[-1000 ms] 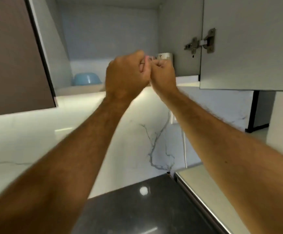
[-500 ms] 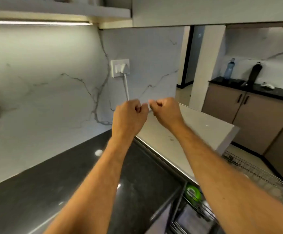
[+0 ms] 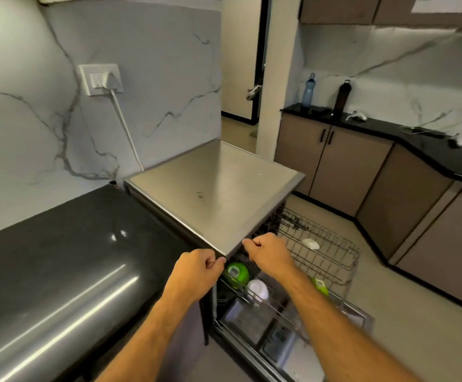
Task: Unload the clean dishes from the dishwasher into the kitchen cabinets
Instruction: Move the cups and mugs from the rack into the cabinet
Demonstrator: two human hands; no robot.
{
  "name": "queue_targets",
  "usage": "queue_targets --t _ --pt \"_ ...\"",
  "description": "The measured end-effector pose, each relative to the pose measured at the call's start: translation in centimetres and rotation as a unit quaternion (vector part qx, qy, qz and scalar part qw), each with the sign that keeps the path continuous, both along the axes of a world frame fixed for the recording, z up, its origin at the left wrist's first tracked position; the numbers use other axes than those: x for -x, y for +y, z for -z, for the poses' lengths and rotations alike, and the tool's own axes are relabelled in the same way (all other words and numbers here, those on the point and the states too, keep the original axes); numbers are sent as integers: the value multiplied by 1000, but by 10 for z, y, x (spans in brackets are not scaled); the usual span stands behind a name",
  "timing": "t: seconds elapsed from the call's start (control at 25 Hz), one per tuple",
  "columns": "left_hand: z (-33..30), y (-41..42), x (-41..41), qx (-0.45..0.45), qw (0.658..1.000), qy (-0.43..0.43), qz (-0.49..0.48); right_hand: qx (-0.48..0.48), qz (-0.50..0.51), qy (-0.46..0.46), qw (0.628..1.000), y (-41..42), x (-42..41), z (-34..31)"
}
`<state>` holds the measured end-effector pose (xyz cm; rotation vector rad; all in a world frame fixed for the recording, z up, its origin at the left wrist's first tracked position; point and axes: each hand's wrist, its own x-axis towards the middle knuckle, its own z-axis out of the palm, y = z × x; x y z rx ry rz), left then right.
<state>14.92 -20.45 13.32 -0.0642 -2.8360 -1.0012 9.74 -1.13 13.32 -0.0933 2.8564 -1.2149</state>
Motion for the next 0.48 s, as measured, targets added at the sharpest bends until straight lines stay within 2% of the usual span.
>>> queue_targets --t 0.24,0.48 --pt "25 109 -31 -11 997 -59 42 12 73 -65 995 117 -52 37" --pt "49 148 -31 12 986 -163 39 59 117 -104 986 163 -68 74"
